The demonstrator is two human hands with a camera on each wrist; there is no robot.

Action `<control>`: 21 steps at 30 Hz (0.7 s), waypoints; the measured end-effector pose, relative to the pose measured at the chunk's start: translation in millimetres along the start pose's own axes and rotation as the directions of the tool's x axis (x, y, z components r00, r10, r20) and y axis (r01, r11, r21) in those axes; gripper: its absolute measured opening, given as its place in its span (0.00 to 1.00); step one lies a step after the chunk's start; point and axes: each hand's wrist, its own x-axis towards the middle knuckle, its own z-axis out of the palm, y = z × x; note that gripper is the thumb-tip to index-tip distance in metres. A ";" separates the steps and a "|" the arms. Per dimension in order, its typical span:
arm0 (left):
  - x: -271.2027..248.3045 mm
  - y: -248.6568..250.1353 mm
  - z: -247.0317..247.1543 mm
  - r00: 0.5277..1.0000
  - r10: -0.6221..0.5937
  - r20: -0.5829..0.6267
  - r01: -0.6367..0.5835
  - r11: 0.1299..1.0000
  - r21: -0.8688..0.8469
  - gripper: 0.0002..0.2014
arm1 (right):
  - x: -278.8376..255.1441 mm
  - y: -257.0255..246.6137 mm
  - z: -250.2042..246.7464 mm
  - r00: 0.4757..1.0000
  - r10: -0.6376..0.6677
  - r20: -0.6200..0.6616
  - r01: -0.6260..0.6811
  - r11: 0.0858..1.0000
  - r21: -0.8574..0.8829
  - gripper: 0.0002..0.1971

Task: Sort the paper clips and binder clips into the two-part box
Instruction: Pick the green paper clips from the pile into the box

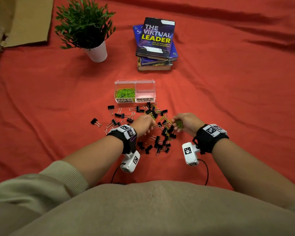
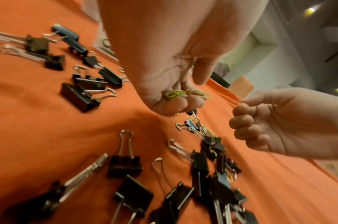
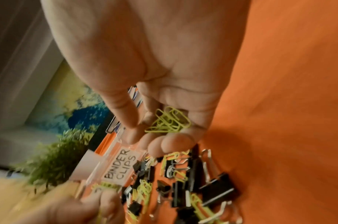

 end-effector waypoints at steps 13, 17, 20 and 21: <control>9.3 0.1 41.5 0.953 0.299 -0.051 -0.175 0.679 0.713 0.09 | -9.3 38.8 6.8 0.971 -0.238 -0.006 0.092 0.399 -0.912 0.04; 6.2 -4.5 24.4 0.964 0.256 -0.067 -0.132 0.685 0.717 0.07 | -6.9 36.0 -0.8 0.965 -0.263 0.011 0.138 0.467 -0.873 0.04; 1.2 -3.4 19.9 0.963 0.257 -0.085 -0.125 0.700 0.704 0.06 | -3.4 34.5 -0.9 0.945 -0.323 0.046 0.201 0.464 -0.863 0.08; -0.3 -2.2 21.9 0.959 0.272 -0.083 -0.135 0.692 0.709 0.06 | -2.4 34.5 0.5 0.945 -0.323 0.058 0.202 0.436 -0.877 0.09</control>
